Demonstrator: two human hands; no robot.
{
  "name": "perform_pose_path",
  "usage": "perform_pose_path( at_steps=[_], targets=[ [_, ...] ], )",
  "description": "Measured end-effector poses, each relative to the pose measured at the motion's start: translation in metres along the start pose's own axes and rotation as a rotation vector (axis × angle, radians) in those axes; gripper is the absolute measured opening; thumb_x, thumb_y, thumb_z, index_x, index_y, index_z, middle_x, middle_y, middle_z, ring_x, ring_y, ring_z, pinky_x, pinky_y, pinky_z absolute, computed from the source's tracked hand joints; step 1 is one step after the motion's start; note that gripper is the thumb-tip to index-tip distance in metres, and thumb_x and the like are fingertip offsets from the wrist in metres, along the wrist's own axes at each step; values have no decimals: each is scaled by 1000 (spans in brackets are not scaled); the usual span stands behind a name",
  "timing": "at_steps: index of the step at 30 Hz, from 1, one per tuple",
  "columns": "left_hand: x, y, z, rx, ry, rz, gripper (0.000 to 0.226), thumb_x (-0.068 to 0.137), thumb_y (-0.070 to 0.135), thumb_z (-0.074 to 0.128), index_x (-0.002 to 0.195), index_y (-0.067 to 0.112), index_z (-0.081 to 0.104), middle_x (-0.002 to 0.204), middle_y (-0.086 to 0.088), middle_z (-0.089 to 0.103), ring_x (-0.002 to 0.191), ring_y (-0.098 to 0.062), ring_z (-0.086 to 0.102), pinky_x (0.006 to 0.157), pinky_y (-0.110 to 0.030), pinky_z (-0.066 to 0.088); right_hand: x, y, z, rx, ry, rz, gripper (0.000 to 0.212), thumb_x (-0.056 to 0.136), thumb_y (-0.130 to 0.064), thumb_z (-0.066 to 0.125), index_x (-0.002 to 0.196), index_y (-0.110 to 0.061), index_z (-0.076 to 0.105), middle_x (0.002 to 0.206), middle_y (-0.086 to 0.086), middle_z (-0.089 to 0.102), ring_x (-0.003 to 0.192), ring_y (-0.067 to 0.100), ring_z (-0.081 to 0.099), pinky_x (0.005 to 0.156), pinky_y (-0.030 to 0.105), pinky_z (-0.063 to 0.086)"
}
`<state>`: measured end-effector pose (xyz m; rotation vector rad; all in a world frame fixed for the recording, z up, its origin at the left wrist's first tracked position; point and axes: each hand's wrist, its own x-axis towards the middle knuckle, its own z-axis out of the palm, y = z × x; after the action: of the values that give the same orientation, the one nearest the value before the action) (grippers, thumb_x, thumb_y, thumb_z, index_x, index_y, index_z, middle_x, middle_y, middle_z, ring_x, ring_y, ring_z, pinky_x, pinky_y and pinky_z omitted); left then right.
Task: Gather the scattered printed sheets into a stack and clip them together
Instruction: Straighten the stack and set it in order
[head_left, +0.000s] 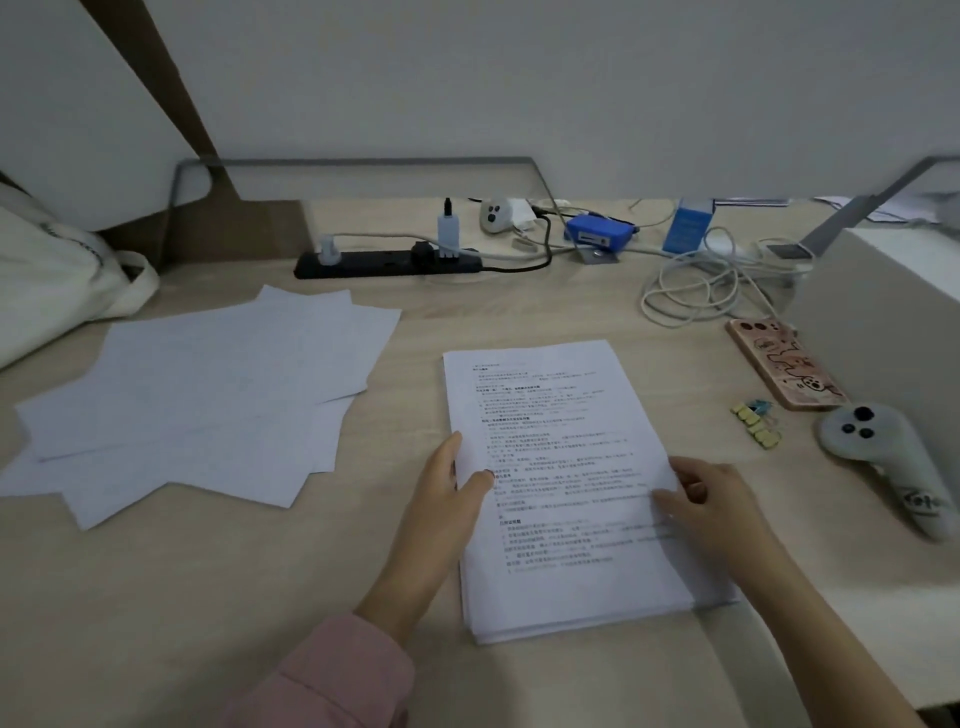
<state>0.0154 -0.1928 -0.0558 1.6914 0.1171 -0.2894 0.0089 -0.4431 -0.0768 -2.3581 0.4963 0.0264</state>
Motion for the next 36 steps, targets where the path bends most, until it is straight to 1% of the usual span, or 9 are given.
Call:
perform_pose_path(
  at_steps=[5,9,13,20,23,25,28,30,36],
  targets=[
    [4,2,-59,302,141,172,41,93,14,48,134,22,43,134,12,42,117,4,38,101,-20,31,-8,-35,8,-97,92,-25,51,83,-23,65,130,-11,50,132,20,46,113,34,51,96,42,42],
    [25,-1,-128,666,332,276,38,92,20,50,131,19,46,141,3,40,127,-11,38,96,-23,30,-16,-85,19,-151,76,-242,45,85,-20,63,128,-13,51,136,18,40,122,34,42,103,40,33],
    [46,-2,-177,943,353,189,50,92,34,50,137,16,39,148,-1,33,135,-19,32,104,-34,33,-14,-152,54,-14,-175,-355,42,90,-22,57,131,-19,48,138,6,39,127,22,40,104,33,32],
    [66,-8,-210,1270,179,-83,88,82,68,42,147,17,12,157,-11,10,144,-28,12,111,-41,24,7,-220,125,467,-587,-11,42,88,-14,56,130,-13,50,128,7,52,118,21,50,104,33,38],
    [68,-12,-215,1422,224,17,74,87,64,34,140,12,27,138,-13,40,124,-27,42,90,-36,43,16,-230,144,588,-625,114,9,88,-6,51,93,-13,56,86,9,51,85,18,51,88,34,44],
    [73,-14,-219,1528,213,68,69,90,59,33,138,9,32,126,-16,49,111,-28,52,79,-33,45,21,-236,155,690,-700,136,26,89,-1,44,68,-14,42,68,6,35,66,15,39,71,28,38],
    [79,-18,-225,1656,274,195,63,71,59,66,107,7,65,77,-13,65,60,-21,64,44,-20,41,21,-235,165,731,-686,183,9,87,1,49,79,3,52,87,22,53,90,28,57,89,33,47],
    [84,-24,-227,1692,308,291,50,40,38,89,76,8,73,46,-6,55,32,-17,49,31,-16,22,20,-235,170,726,-664,142,31,83,-1,54,97,25,49,105,41,51,111,42,55,98,37,46],
    [80,-23,-230,1680,358,397,45,15,1,84,53,10,61,38,0,47,25,-12,41,38,-15,9,8,-247,181,612,-700,40,21,88,-4,51,105,3,61,96,17,65,82,23,61,65,20,55]
  ],
)
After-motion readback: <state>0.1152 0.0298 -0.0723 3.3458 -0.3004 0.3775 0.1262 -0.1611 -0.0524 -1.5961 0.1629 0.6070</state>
